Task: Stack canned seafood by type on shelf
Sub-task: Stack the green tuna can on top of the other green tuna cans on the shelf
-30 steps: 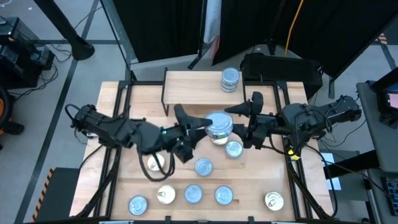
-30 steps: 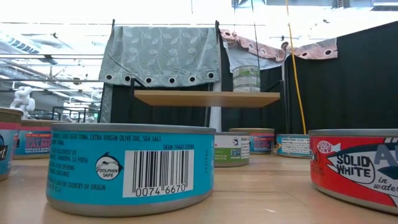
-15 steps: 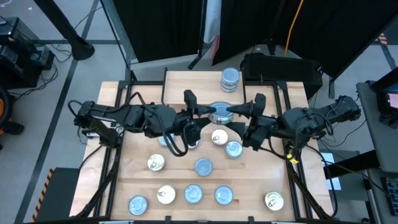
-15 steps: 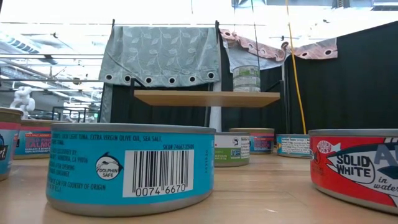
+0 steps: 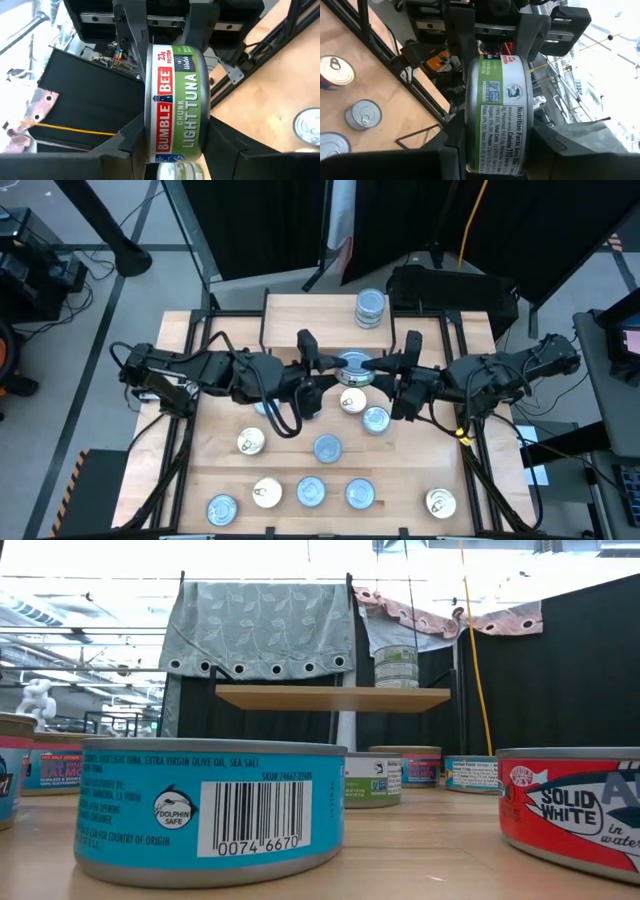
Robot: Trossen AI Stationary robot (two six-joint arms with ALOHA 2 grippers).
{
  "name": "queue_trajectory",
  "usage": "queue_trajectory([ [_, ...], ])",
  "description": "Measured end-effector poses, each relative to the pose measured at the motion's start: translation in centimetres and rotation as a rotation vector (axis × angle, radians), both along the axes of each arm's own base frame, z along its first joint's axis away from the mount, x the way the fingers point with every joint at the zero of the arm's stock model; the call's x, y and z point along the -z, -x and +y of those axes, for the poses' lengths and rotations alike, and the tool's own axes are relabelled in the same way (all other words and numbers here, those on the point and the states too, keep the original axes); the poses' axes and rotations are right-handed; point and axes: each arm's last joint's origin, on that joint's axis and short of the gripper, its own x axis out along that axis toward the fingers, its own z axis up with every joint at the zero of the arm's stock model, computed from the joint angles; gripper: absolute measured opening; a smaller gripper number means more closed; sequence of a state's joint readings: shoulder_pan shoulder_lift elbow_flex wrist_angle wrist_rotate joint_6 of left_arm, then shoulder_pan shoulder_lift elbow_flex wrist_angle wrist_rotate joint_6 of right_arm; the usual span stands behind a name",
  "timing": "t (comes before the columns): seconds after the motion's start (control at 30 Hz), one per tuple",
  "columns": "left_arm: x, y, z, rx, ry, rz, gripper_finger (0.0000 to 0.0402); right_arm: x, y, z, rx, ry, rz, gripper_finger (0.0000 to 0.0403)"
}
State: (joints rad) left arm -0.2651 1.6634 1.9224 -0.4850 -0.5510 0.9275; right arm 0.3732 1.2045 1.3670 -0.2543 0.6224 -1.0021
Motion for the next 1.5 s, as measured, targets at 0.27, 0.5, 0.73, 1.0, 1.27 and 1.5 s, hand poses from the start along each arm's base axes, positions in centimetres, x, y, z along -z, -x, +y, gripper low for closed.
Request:
queue_trajectory([
  [0.27,-0.8,1.2,-1.0,-0.187,0.077,-0.089,0.0347,0.1,0.3,-0.5,0.159,0.087,0.034,0.0132],
  [0.5,-0.7,4.4,-1.6,-0.336,0.263,-0.091,0.0375,-0.2,0.6,-2.7,0.339,0.271,0.111,0.0127],
  [0.73,3.2,6.4,-1.6,-0.496,0.683,0.072,0.0335,0.1,0.2,-8.1,0.39,0.381,0.233,0.013],
  [1.0,8.9,6.5,-3.4,-0.616,0.666,0.12,0.0308,1.2,1.5,-15.6,0.438,0.287,0.347,0.0131],
  [1.27,10.8,6.8,-4.1,-0.662,0.631,0.074,0.0299,3.0,1.7,-20.2,0.4,0.148,0.409,0.0132],
  [1.5,10.9,7.0,-4.6,-0.646,0.626,0.078,0.0299,5.4,0.3,-22.9,0.439,0.087,0.51,0.0132],
])
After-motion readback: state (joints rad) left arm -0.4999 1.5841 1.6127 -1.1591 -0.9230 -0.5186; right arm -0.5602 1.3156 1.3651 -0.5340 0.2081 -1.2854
